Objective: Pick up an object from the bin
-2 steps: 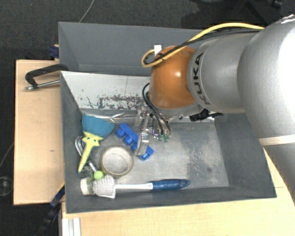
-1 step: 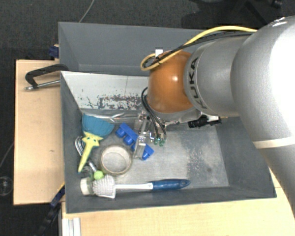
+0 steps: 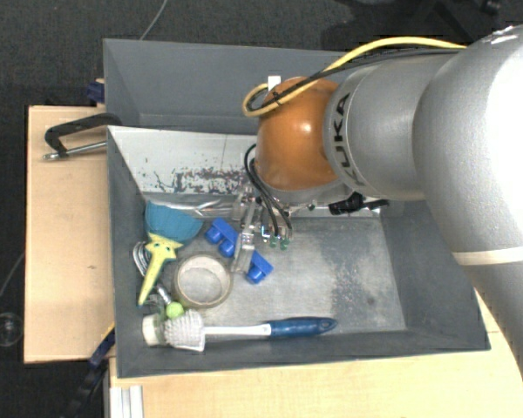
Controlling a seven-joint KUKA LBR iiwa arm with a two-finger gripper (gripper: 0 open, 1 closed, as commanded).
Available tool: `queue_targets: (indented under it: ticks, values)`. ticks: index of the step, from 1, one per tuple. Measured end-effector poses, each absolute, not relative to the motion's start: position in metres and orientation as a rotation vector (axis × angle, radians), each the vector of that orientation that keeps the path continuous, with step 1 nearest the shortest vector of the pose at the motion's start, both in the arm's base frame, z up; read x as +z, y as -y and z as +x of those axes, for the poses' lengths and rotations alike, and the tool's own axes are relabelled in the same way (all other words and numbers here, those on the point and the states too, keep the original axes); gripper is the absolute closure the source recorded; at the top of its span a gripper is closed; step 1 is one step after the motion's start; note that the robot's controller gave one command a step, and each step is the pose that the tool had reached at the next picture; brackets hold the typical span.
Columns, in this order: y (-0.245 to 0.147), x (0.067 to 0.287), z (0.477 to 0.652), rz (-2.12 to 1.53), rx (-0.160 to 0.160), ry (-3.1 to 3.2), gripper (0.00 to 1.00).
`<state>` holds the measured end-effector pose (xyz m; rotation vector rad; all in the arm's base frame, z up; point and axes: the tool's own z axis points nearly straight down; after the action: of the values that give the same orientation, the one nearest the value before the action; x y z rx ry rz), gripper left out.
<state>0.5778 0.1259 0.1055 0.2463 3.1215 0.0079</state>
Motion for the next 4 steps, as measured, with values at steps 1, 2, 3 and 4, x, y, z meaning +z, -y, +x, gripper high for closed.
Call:
queue_targets:
  ticks: [1,2,3,4]
  values:
    - [-0.135,0.073,0.567,0.358,0.001,-3.121,0.0]
    - [-0.124,0.072,0.572,0.425,0.013,-3.098,1.0]
    - [-0.124,0.072,0.572,0.425,0.013,-3.097,1.0]
    - [-0.123,0.078,0.57,0.426,0.011,-3.103,1.0]
